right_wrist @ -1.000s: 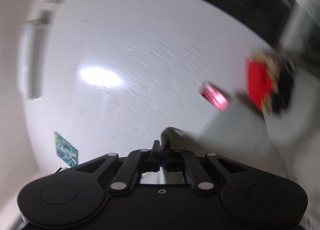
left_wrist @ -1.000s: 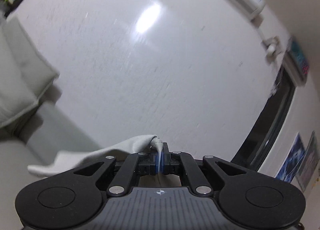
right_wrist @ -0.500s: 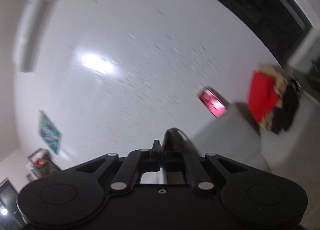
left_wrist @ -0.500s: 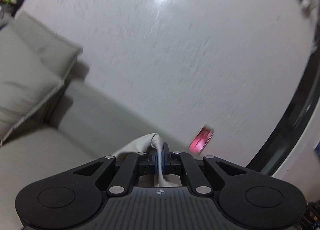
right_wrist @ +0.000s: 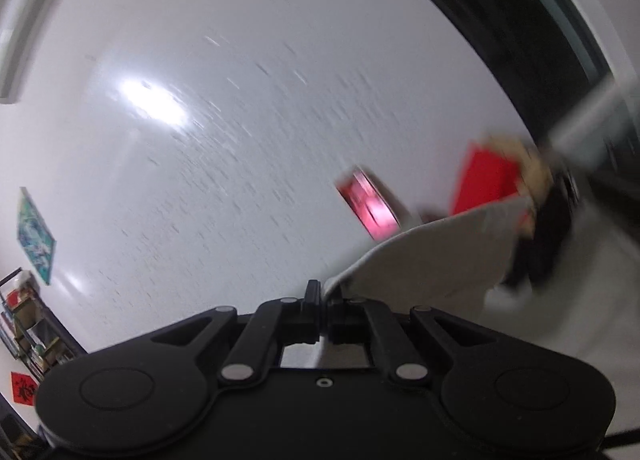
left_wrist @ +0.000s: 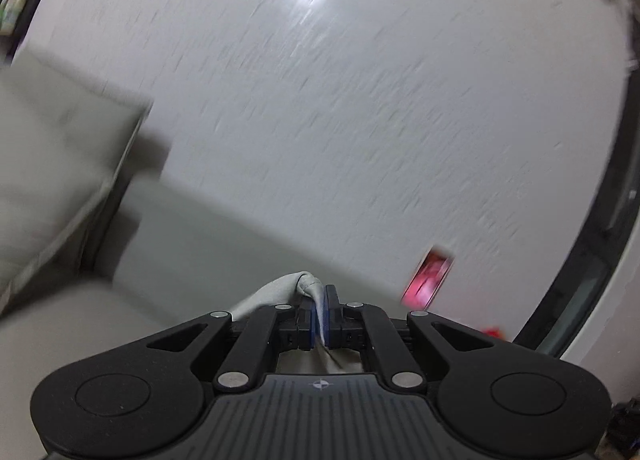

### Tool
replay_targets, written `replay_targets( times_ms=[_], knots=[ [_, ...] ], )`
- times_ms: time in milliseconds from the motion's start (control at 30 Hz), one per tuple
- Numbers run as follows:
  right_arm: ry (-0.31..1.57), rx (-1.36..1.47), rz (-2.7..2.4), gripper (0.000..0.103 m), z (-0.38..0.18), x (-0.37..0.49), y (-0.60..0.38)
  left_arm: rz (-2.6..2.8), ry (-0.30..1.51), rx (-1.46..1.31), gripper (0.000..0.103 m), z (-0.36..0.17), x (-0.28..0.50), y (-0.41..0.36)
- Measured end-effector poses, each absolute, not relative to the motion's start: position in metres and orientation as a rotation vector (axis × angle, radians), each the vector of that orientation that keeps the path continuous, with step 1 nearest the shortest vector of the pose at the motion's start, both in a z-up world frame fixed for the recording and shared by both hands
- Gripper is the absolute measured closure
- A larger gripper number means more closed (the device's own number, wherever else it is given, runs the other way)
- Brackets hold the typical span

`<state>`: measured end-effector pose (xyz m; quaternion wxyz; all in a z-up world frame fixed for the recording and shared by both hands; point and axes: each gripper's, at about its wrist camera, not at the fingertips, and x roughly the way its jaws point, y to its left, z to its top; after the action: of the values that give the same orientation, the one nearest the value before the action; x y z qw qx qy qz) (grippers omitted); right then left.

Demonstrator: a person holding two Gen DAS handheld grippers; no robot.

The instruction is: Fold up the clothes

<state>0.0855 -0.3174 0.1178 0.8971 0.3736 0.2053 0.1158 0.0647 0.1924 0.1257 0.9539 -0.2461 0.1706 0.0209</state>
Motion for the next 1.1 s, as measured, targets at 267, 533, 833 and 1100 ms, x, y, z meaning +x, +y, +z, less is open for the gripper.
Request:
replay_targets(
  times_ms=[267,533,833,1100],
  knots=[
    [0.852,0.859,0.071,0.1,-0.068,0.098,-0.295,0.21,0.741,-0.523,0.101,-0.06,0.075,0.2],
    [0.883,0.768,0.055,0.1,-0.06,0.073,-0.287,0.229,0.716,-0.602,0.101,-0.05,0.048,0.222],
    [0.895,0.698,0.087,0.1,-0.038,0.036,-0.293,0.227,0.663,-0.519,0.101,-0.007,-0.015,0.218],
    [0.959,0.613,0.049,0.1,-0.064,0.009,-0.281,0.304,0.786,-0.417,0.101,-0.053,-0.034,0.206]
  ],
)
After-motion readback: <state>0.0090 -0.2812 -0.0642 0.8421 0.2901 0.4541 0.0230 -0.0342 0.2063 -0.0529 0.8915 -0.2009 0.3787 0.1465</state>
